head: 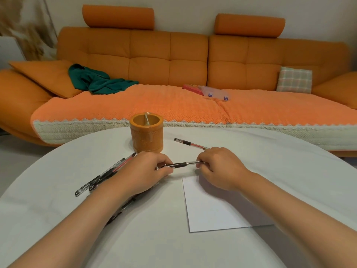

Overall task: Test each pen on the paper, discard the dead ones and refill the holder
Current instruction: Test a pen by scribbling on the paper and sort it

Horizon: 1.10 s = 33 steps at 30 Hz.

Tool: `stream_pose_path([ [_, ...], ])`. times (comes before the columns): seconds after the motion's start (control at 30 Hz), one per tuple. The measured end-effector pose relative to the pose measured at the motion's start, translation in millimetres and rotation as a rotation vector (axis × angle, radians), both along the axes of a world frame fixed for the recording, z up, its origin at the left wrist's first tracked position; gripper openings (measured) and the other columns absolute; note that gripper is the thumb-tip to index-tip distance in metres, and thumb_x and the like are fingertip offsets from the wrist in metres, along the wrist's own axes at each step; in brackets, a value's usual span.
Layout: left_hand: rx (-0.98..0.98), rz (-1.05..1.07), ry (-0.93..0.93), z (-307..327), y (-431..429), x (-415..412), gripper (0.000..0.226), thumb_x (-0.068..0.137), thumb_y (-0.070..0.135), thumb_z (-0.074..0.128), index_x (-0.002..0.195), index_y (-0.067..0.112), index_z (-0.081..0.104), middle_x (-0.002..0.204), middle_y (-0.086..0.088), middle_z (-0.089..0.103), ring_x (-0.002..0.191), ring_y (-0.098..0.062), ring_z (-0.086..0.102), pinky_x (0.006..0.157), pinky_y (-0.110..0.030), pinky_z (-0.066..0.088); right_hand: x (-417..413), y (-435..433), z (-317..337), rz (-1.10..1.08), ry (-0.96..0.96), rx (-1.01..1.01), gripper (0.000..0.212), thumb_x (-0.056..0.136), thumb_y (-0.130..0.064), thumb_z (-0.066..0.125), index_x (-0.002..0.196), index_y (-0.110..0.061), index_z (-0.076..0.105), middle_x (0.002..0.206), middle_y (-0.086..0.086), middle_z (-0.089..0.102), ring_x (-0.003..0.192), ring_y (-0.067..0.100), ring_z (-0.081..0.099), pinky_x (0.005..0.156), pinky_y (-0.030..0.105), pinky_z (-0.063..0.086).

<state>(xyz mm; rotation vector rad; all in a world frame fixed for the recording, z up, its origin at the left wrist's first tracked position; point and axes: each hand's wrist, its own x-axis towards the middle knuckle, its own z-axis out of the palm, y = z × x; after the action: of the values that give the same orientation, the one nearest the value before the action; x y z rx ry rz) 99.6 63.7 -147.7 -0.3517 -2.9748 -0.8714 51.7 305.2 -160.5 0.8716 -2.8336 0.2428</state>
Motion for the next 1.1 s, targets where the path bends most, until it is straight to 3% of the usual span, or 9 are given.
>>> stream_pose_path([
  [0.07, 0.034, -0.015, 0.029, -0.5, 12.9, 1.0, 0.011, 0.092, 0.040, 0.064, 0.100, 0.036, 0.072, 0.080, 0.017, 0.067, 0.075, -0.003, 0.061, 0.071, -0.028, 0.051, 4.3, 4.2, -2.2, 0.034, 0.034, -0.005, 0.035, 0.087, -0.033, 0.037, 0.101, -0.021, 0.068, 0.088, -0.004, 0.067, 0.088, 0.021, 0.057, 0.078, 0.033, 0.041],
  [0.2, 0.135, -0.067, 0.080, -8.9, 32.2, 1.7, 0.011, 0.088, 0.041, 0.070, 0.099, 0.038, 0.070, 0.074, 0.011, 0.067, 0.073, -0.011, 0.061, 0.070, -0.039, 0.052, 20.5, 3.0, -9.3, 0.127, -0.035, -0.125, 0.028, 0.100, -0.043, 0.043, 0.121, -0.034, 0.057, 0.098, -0.012, 0.064, 0.085, 0.013, 0.058, 0.073, 0.034, 0.046],
  [0.37, 0.146, -0.079, 0.061, -17.9, 34.4, 2.6, 0.007, 0.088, 0.039, 0.071, 0.093, 0.035, 0.073, 0.081, 0.022, 0.070, 0.076, -0.011, 0.064, 0.071, -0.035, 0.052, 19.0, 15.5, -21.2, 0.124, 0.004, 0.005, 0.043, 0.097, -0.061, 0.021, 0.116, -0.037, 0.051, 0.098, -0.011, 0.065, 0.086, 0.015, 0.061, 0.068, 0.038, 0.049],
  [0.5, 0.198, -0.043, 0.107, -21.4, 37.4, 1.7, 0.002, 0.087, 0.033, 0.073, 0.088, 0.033, 0.074, 0.078, 0.022, 0.069, 0.071, -0.003, 0.061, 0.061, -0.017, 0.043, 18.2, 10.9, -18.2, 0.184, 0.011, -0.113, 0.029, 0.101, -0.046, 0.039, 0.108, -0.027, 0.059, 0.092, -0.009, 0.063, 0.082, 0.017, 0.058, 0.066, 0.037, 0.046],
  [0.67, 0.251, -0.024, 0.128, -22.0, 39.3, 2.7, 0.003, 0.087, 0.027, 0.074, 0.084, 0.029, 0.075, 0.075, 0.023, 0.067, 0.062, 0.002, 0.055, 0.059, -0.012, 0.039, 19.6, -0.9, -14.5, 0.192, -0.023, -0.130, 0.020, 0.101, -0.036, 0.045, 0.096, -0.022, 0.059, 0.081, -0.008, 0.060, 0.073, 0.019, 0.052, 0.063, 0.037, 0.042],
  [0.77, 0.257, -0.028, 0.102, -22.1, 38.0, 1.5, 0.004, 0.088, 0.025, 0.073, 0.084, 0.027, 0.074, 0.075, 0.022, 0.067, 0.064, 0.004, 0.056, 0.060, -0.011, 0.040, 18.0, 0.9, -13.9, 0.156, 0.010, -0.055, 0.024, 0.102, -0.044, 0.040, 0.102, -0.028, 0.059, 0.083, -0.006, 0.067, 0.072, 0.022, 0.054, 0.062, 0.038, 0.044],
  [0.9, 0.187, -0.036, 0.081, -17.3, 31.9, -1.7, 0.005, 0.090, 0.025, 0.070, 0.086, 0.028, 0.071, 0.077, 0.014, 0.067, 0.068, 0.003, 0.056, 0.062, -0.012, 0.040, 15.0, 1.1, -5.9, 0.106, -0.168, -0.073, 0.030, 0.099, -0.052, 0.045, 0.122, -0.035, 0.054, 0.086, -0.011, 0.064, 0.084, 0.017, 0.056, 0.075, 0.038, 0.048],
  [1.0, 0.149, 0.000, 0.070, -12.5, 17.9, -5.4, 0.006, 0.091, 0.025, 0.069, 0.087, 0.030, 0.068, 0.080, 0.014, 0.065, 0.073, 0.004, 0.056, 0.062, -0.013, 0.041, 4.1, 11.3, -2.0, 0.032, -0.404, -0.241, 0.036, 0.099, -0.026, 0.042, 0.133, -0.034, 0.035, 0.088, -0.007, 0.058, 0.083, 0.014, 0.053, 0.078, 0.036, 0.045],
  [1.1, 0.059, -0.007, 0.044, -12.2, 6.2, -7.5, 0.007, 0.088, 0.030, 0.070, 0.084, 0.035, 0.066, 0.085, 0.015, 0.064, 0.084, 0.000, 0.058, 0.072, -0.023, 0.048, -1.1, 14.6, 1.1, -0.004, -0.698, -0.735, 0.037, 0.092, 0.008, 0.036, 0.109, -0.025, 0.040, 0.086, 0.011, 0.055, 0.070, 0.020, 0.049, 0.060, 0.030, 0.041],
])
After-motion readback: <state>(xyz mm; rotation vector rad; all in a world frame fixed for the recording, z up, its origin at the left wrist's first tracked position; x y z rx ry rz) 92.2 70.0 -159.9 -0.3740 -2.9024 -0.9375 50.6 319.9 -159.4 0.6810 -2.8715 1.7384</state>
